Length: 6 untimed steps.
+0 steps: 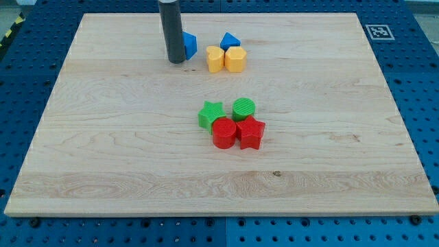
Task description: Move blue cube towards top center
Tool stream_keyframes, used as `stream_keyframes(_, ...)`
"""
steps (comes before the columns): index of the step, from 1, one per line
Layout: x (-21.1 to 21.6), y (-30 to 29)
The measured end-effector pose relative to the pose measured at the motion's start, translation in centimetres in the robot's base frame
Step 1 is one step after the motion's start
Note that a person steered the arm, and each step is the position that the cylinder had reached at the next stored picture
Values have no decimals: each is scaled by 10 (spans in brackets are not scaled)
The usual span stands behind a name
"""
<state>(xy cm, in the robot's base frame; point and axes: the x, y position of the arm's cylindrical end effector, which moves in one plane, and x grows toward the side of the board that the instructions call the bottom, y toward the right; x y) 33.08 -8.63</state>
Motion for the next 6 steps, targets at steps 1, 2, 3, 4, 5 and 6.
stream_keyframes(1,-7,0)
stream_keyframes(2,-7,4)
stream_keyframes(3,-7,22)
stream_keyframes(4,-7,22)
stream_keyframes(5,-7,6)
stream_keyframes(6,-26,-47)
